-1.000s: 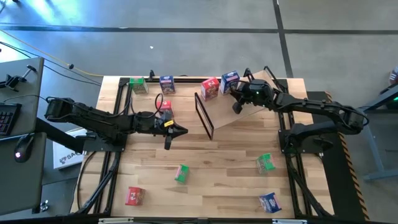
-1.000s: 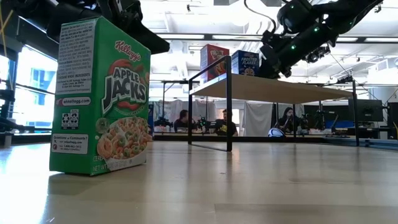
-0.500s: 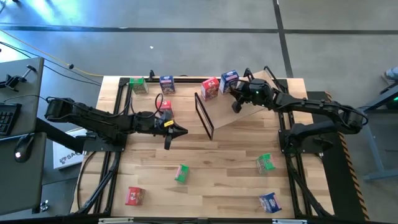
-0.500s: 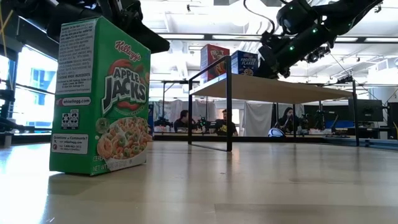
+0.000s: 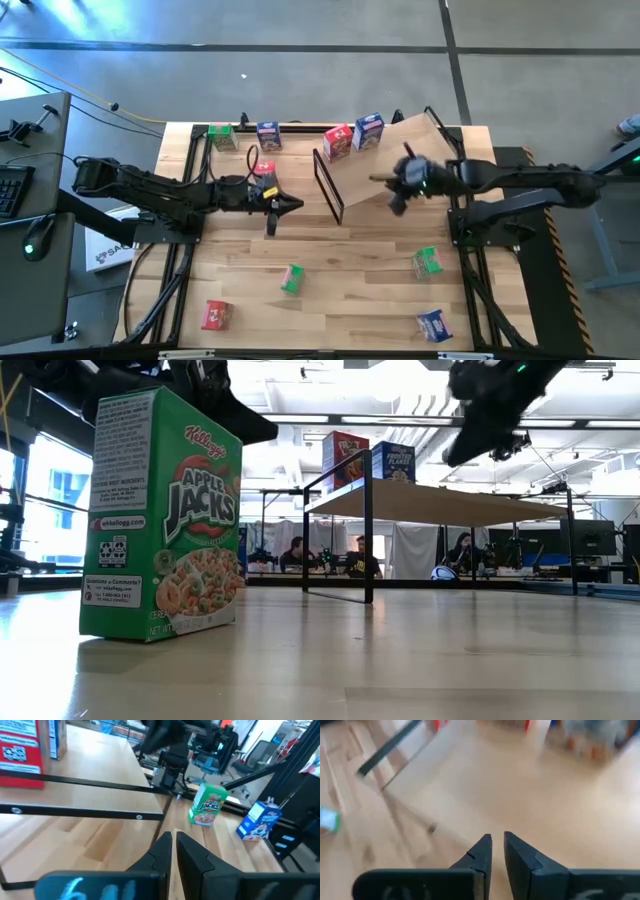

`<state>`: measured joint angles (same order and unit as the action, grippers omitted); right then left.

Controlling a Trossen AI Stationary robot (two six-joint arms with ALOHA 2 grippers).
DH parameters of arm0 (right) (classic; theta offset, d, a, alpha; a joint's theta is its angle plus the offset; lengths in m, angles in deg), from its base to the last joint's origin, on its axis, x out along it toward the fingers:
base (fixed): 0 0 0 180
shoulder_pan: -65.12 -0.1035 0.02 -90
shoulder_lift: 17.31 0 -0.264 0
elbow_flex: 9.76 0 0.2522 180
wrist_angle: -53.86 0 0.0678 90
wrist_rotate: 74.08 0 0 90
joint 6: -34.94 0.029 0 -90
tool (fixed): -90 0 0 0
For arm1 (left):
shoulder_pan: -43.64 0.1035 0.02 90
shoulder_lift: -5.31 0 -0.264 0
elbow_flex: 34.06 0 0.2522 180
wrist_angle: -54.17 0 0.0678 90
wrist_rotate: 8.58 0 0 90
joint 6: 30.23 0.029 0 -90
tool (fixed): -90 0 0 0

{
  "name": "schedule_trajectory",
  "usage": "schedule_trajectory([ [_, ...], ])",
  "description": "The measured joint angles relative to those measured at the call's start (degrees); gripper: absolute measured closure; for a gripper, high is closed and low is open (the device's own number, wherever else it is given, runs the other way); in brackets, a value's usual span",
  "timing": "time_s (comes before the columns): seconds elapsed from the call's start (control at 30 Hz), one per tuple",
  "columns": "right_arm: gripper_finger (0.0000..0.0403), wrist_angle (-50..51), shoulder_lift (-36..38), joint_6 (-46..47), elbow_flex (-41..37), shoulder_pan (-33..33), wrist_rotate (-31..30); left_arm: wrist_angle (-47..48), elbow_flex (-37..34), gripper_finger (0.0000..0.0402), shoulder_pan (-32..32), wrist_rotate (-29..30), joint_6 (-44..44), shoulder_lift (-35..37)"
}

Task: Stack cereal on shelf
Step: Put the right green cereal box on the shelf

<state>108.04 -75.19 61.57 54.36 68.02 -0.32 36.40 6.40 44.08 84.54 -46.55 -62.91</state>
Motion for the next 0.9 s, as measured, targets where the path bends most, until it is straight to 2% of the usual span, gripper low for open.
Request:
schedule_trajectory([
  [0.1, 0.0357, 11.2, 0.1, 13.4, 3.3, -8.5, -3.1, 0.0, 0.0, 0.0383, 0.7, 0.0, 0.5, 0.0],
  [0.23, 0.0311, 22.0, -0.6, 31.3, 6.5, -18.9, -3.9, 0.2, 0.0, 0.0383, 1.1, 0.1, 1.4, 0.0],
  [0.47, 0.0178, 33.0, -4.3, 58.2, 8.0, -31.8, 5.2, 0.6, 0.0, 0.0383, 1.1, 0.1, 2.6, 0.0],
  [0.57, 0.0127, 34.6, -6.6, 65.3, 7.9, -34.4, 8.2, 0.5, 0.0, 0.0383, 1.1, 0.1, 2.6, 0.0],
  [0.67, 0.0097, 34.3, -8.9, 70.6, 7.9, -35.9, 11.0, 0.6, 0.0, 0.0383, 1.1, 0.1, 3.0, 0.0],
  [0.77, 0.0088, 33.7, -11.3, 75.1, 7.9, -37.6, 14.7, 0.7, 0.0, 0.0383, 1.1, 0.1, 3.0, 0.0],
  [0.9, 0.0087, 32.6, -13.8, 79.1, 7.9, -40.4, 16.1, 0.7, 0.0, 0.0383, 1.1, -0.7, 3.0, 0.0],
])
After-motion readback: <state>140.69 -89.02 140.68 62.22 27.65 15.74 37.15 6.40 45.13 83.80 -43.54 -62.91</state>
